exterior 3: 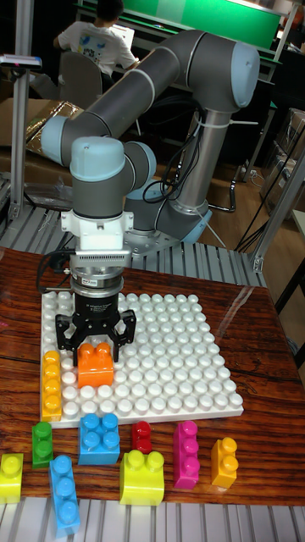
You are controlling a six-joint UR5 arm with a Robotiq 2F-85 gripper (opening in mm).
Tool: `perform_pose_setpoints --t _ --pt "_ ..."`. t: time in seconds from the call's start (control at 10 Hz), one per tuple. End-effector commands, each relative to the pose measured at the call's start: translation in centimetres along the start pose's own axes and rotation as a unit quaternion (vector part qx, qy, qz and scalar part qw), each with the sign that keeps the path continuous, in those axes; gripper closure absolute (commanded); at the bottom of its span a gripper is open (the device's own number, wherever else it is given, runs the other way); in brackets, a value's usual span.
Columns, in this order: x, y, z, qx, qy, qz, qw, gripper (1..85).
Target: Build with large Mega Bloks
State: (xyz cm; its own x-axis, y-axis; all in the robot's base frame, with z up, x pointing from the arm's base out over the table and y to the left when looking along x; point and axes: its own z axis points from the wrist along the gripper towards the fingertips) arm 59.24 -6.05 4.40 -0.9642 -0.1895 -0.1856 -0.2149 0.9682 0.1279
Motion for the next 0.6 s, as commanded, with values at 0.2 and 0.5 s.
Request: perform_pose_setpoints --t 0.2,0.5 --pt "-0.2 -0.9 -0.3 0.013 -0.002 0.001 0.9999 17.3" --pt "-0.6 0.2 -1.0 0.018 0.004 0.017 0.9997 19.3"
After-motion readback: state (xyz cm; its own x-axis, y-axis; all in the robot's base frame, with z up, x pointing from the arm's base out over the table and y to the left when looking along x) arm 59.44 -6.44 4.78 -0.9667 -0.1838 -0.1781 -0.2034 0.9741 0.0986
